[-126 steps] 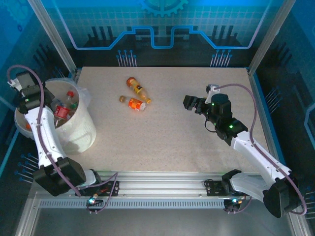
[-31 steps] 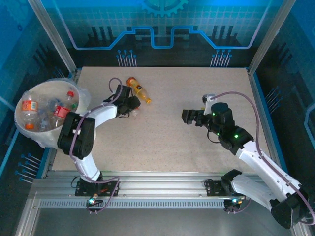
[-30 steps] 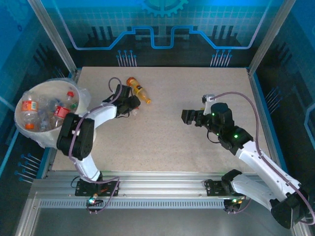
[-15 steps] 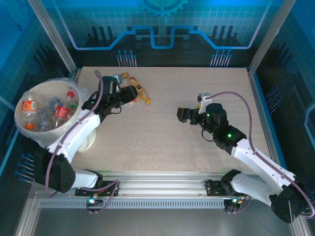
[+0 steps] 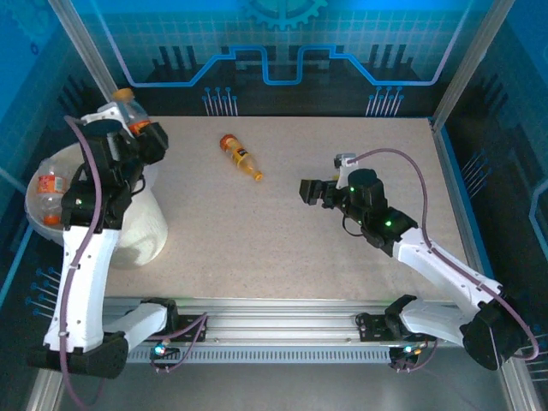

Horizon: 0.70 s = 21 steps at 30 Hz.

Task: Put the plastic bottles in the bin

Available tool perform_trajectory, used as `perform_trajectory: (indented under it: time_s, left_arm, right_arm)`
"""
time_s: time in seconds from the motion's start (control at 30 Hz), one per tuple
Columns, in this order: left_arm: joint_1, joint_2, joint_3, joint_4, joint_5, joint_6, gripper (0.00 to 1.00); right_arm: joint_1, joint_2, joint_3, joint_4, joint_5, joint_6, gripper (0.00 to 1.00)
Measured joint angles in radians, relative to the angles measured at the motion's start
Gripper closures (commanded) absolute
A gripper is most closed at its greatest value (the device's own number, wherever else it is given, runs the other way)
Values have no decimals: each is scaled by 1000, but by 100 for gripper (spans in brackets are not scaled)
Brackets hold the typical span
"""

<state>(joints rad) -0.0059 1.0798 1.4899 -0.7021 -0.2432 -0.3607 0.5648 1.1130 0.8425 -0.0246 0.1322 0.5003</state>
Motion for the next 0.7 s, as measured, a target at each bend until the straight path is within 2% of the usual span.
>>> perform_trajectory:
  time_s: [0.2,0.43,0.53,0.7]
  left_arm:
    - [223,63,8,-59,126,-9,48]
    - [481,83,-4,-87,284,-79,46]
    - [527,93,-10,-87,311,-105,41]
    - [554,128,-22,-87,332,-146,22]
  right_arm:
    - [0,15,40,-12,-36,0,0]
    - [4,15,41,-24,-43,0,0]
    - [4,15,41,-30,-43,0,0]
    - [4,15,41,-34,-43,-1,0]
